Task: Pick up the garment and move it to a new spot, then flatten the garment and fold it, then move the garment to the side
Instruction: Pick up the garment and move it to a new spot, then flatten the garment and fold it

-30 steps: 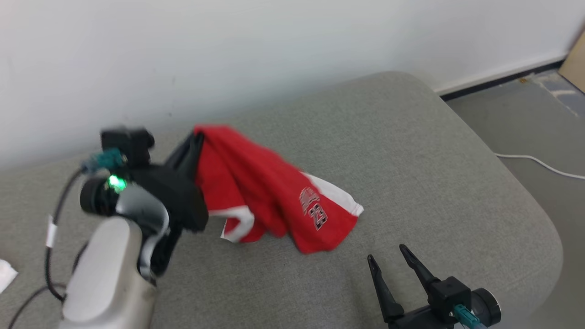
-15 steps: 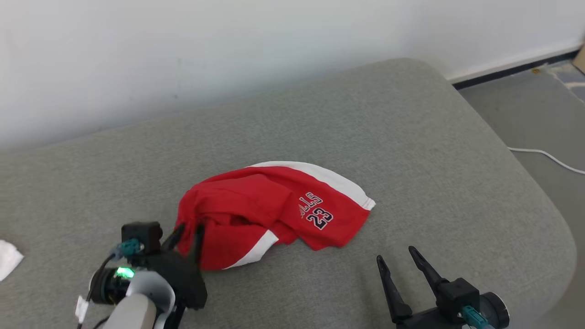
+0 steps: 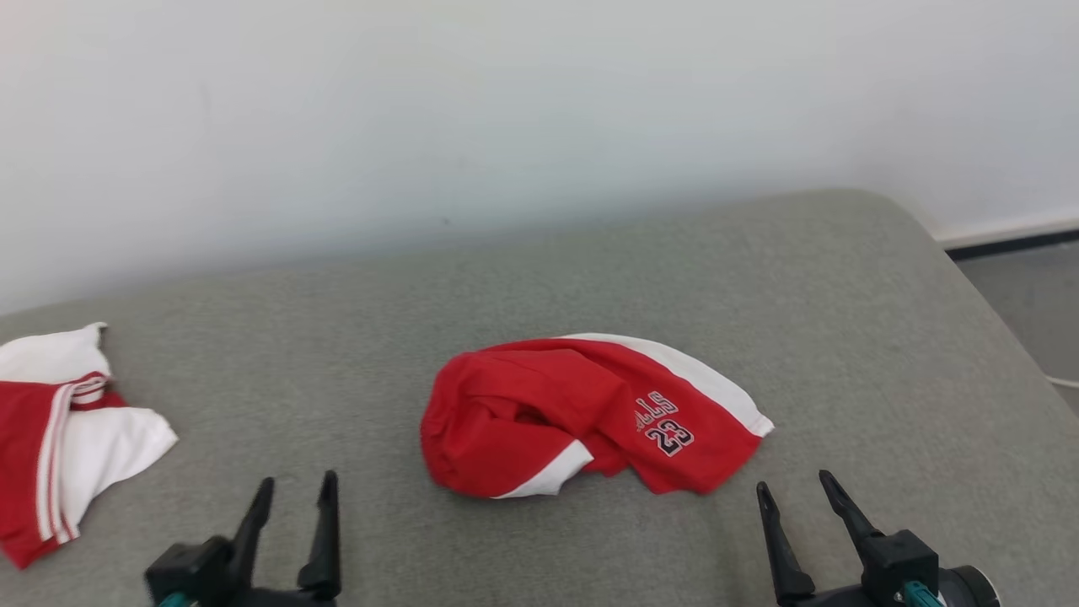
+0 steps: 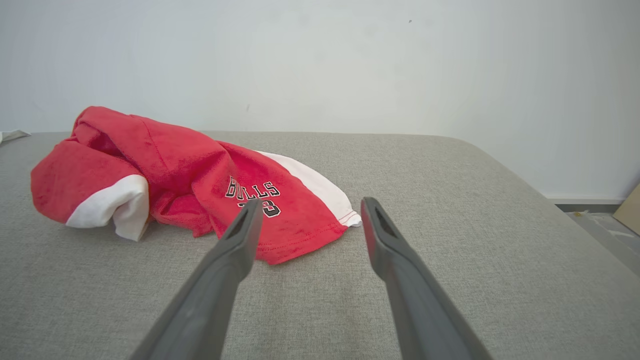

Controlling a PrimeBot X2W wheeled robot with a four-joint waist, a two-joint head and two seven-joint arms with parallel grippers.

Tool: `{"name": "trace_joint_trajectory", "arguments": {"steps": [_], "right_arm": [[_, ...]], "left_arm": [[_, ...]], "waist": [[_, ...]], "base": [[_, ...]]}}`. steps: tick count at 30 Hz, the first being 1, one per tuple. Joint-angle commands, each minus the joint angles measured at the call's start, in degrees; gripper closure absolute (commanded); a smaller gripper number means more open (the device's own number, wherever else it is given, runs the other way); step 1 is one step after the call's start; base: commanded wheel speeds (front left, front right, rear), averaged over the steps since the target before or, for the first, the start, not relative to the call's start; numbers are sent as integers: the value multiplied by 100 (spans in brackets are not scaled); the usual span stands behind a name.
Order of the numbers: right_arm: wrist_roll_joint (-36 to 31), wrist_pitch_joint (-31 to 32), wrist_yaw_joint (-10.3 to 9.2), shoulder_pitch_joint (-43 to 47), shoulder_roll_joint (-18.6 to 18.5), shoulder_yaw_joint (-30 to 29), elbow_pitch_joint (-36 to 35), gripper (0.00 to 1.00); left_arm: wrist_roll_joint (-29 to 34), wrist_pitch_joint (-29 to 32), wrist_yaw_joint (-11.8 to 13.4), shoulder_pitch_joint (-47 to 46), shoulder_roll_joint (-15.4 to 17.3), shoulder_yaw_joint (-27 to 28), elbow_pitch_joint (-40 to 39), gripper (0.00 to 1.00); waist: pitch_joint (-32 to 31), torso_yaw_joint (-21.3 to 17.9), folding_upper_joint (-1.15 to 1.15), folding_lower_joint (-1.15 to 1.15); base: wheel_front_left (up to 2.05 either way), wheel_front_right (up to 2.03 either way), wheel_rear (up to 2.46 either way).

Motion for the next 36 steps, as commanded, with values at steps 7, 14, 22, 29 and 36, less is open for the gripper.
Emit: {"name": "trace_joint_trajectory", "arguments": {"steps": [7,14,22,29,36], "right_arm": [[-151,49,-13,183,-9,-150,-99,0],[-128,70,-13,292,-9,-232,-85,0],[-18,23,-14,289,-9,-214,-22,0],[33,-11,-13,198,-9,-185,57,0],[71,-37,-14,169,-9,-169,89,0]], "left_arm": [[429,-15,-3,1091,-149,569,-908,0],[682,-15,-60,1486,-242,806,-1102,0],[748,-15,-199,1384,-292,967,-1104,0],[827,-16,-249,1314,-383,1037,-1080,0],[864,-16,-288,1275,-433,1101,-1036,0]], "waist": [[-360,510,0,0],[-399,620,0,0],[-345,614,0,0],[-301,549,0,0],[-273,533,0,0]], "base": [[0,0,0],[0,0,0],[0,0,0],[0,0,0],[0,0,0]]}}
